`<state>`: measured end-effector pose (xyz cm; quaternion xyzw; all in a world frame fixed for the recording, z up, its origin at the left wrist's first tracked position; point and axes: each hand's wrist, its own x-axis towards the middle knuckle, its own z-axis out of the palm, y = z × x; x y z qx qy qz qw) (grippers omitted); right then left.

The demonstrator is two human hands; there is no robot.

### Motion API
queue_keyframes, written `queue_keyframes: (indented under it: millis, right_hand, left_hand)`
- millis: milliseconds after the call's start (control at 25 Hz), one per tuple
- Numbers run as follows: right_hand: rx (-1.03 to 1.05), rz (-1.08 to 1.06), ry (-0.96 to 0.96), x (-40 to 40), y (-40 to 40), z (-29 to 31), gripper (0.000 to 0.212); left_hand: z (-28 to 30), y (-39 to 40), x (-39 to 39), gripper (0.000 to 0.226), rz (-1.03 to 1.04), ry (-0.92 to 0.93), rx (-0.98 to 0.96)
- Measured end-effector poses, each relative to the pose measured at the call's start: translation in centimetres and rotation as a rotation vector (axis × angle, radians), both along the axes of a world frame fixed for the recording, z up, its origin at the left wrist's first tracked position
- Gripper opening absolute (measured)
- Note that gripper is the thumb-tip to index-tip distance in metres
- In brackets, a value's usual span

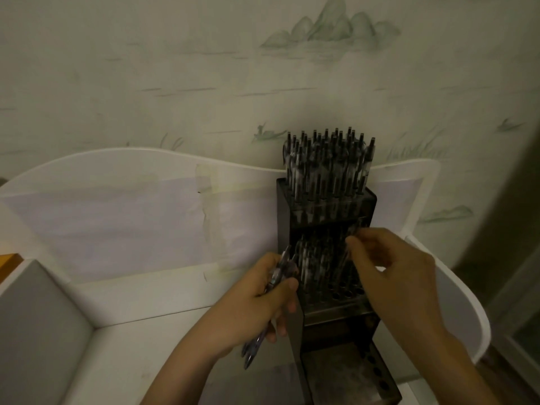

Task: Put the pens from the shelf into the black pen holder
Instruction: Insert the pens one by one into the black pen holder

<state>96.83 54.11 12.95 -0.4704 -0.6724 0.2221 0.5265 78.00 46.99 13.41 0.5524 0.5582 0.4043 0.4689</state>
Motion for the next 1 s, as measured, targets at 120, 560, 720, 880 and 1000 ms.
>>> queue_keyframes:
  millis: [120, 560, 720, 880, 1000]
  right_hand:
    - [0.014, 0.009, -0.054, -0.4, 0.5, -1.1, 0.013]
    - [0.055, 0.006, -0.186, 0.0, -0.3, -2.1, 0.02]
    - [0.044, 0.178, -0.075, -1.3, -2.7, -1.2, 0.009]
    - [-0.199, 0.327, 0.114, -2.1, -2.8, -1.5, 0.018]
    - [-0.332, 0.37, 0.235, -1.9, -2.6, -1.6, 0.019]
  left_hand:
    - [0.0, 0.0, 0.0, 0.01, 0.005, -0.01, 0.0]
    - [-0.4, 0.1, 0.3, 0.008, -0.012, -0.02, 0.001]
    - [-0.5, 0.3, 0.8, 0.011, -0.043, -0.035, -0.007]
    - [-0.3, 0.3, 1.4, 0.016, -0.051, -0.047, -0.021]
    - [-0.2, 0.4, 1.8, 0.02, -0.063, -0.037, -0.027]
